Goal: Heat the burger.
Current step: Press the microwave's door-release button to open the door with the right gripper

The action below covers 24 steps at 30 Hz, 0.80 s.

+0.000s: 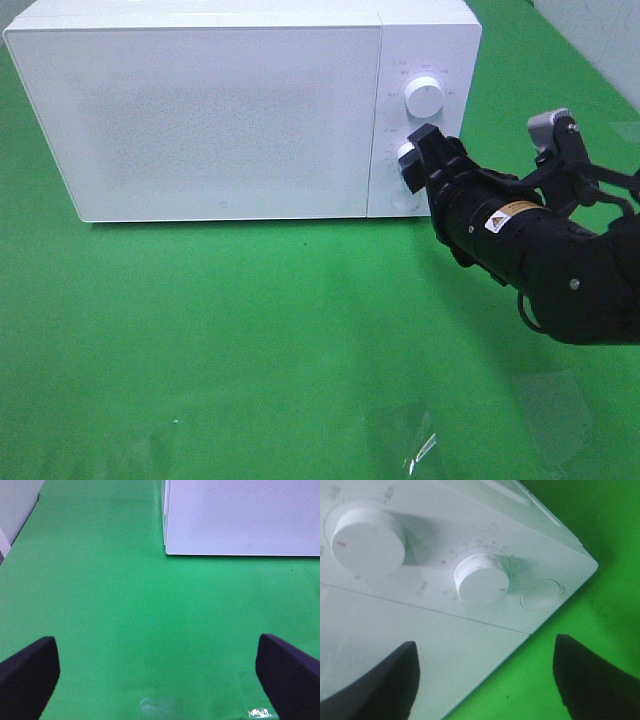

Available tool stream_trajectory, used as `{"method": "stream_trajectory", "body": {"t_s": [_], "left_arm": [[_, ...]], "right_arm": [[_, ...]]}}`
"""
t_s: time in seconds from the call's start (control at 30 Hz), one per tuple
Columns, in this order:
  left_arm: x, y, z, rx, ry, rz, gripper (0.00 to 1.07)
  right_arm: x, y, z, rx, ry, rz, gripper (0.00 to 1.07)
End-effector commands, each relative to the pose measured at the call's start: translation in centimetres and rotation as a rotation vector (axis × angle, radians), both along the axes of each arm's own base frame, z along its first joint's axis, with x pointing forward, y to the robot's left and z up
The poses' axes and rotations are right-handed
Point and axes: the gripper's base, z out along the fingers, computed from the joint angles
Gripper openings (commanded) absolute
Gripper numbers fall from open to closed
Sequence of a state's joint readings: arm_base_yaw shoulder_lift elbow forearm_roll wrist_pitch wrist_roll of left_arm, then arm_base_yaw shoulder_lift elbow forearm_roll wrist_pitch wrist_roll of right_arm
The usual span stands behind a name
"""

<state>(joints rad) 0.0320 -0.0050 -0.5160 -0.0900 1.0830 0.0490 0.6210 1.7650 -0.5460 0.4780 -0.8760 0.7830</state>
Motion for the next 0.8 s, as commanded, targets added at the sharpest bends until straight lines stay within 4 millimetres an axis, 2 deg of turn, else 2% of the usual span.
{"method": "stream_trajectory", "body": {"t_s": [0.03, 0.13, 0.23, 0.27, 0.3, 0.33, 0.4, 0.43, 0.53, 0.63, 0.67, 0.7, 0.77, 0.8], "left_arm": [[-0.2, 0.0, 0.1, -0.007, -0.027, 0.005, 1.00], [-0.2, 0.0, 0.1, -0.007, -0.027, 0.005, 1.00], [-0.2, 0.0, 0.1, -0.007, -0.027, 0.005, 1.00], [-0.2, 0.0, 0.1, -0.007, -0.027, 0.005, 1.00], [-0.2, 0.0, 0.1, -0.007, -0.027, 0.005, 1.00], [-0.2, 0.0, 0.1, -0.007, -0.027, 0.005, 1.00], [-0.2, 0.0, 0.1, -0.007, -0.027, 0.005, 1.00], [-0.2, 0.0, 0.1, -0.007, -0.027, 0.005, 1.00], [-0.2, 0.0, 0.1, -0.007, -0.027, 0.005, 1.00], [-0.2, 0.0, 0.1, -0.007, -0.027, 0.005, 1.00], [-0.2, 0.0, 0.1, -0.007, -0.027, 0.005, 1.00], [-0.2, 0.0, 0.1, -0.007, -0.027, 0.005, 1.00], [-0.2, 0.0, 0.1, -0.007, -0.027, 0.005, 1.00], [-0.2, 0.0, 0.1, -0.007, -0.027, 0.005, 1.00]], "right_arm": [[-1.0, -0.3, 1.7, -0.243, 0.043, 0.151, 0.71], [-1.1, -0.5, 2.0, -0.288, 0.047, 0.175, 0.70], [-1.5, -2.1, 3.5, -0.450, 0.069, 0.258, 0.70], [-1.5, -2.1, 3.5, -0.450, 0.069, 0.258, 0.70], [-1.9, -2.8, 4.4, -0.533, 0.062, 0.315, 0.70], [-1.9, -2.8, 4.4, -0.533, 0.062, 0.315, 0.70], [-2.7, -4.3, 6.1, -0.647, 0.084, 0.412, 0.70], [-2.7, -4.3, 6.1, -0.647, 0.084, 0.412, 0.70], [-3.6, -5.2, 8.0, -0.772, 0.131, 0.528, 0.70], [-4.0, -5.4, 8.6, -0.806, 0.146, 0.558, 0.70], [-4.8, -5.8, 9.5, -0.864, 0.185, 0.606, 0.70], [-4.8, -5.8, 9.5, -0.864, 0.185, 0.606, 0.70], [-6.6, -6.6, 11.2, -0.925, 0.249, 0.657, 0.70], [-6.6, -6.6, 11.2, -0.925, 0.249, 0.657, 0.70]]}}
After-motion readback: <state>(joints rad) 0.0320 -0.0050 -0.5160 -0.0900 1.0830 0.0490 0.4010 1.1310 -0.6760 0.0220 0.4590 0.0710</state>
